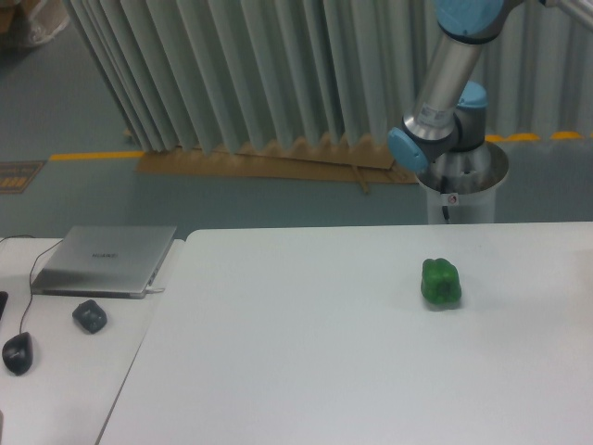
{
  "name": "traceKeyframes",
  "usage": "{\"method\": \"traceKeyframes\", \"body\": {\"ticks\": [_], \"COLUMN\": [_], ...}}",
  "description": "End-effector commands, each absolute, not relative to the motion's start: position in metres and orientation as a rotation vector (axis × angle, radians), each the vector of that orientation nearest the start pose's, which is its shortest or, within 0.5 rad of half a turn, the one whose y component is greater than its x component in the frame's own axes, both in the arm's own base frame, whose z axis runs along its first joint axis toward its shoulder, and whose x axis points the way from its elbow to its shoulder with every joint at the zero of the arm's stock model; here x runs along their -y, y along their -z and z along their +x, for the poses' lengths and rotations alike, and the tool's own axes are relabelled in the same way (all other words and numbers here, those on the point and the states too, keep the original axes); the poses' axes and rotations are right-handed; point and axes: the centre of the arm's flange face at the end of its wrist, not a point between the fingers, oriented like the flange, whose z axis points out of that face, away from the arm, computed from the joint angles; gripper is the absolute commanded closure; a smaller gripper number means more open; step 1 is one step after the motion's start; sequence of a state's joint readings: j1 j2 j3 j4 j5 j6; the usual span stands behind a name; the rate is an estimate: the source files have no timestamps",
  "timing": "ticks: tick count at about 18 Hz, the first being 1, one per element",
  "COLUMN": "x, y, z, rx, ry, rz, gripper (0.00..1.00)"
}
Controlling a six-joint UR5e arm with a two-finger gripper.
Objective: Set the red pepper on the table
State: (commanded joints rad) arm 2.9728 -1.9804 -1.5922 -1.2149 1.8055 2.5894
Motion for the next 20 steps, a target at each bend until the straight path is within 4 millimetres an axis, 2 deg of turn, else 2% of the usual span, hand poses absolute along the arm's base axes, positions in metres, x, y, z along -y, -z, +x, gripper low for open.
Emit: {"method": "traceKeyframes", "body": {"ticks": [4, 5, 6, 7, 9, 12, 20], "x": [-0.209, -0.2, -0.199, -0.199, -0.2, -0.202, -0.219], "y": [-0.285, -0.285, -0.285, -0.285, -0.285, -0.286, -0.311], "z": [-0.592, -0.595, -0.595, -0.595, -0.595, -0.594, -0.589], "rx": [-1.866, -1.854, -1.848, -1.84, -1.841, -1.817, -1.754], "ry": [0.275, 0.278, 0.278, 0.277, 0.278, 0.277, 0.248], "rz": [-2.739, -2.744, -2.748, -2.755, -2.756, -2.78, -2.851], "gripper": [0.0, 0.03, 0.14, 0.3, 0.33, 0.52, 0.53]}}
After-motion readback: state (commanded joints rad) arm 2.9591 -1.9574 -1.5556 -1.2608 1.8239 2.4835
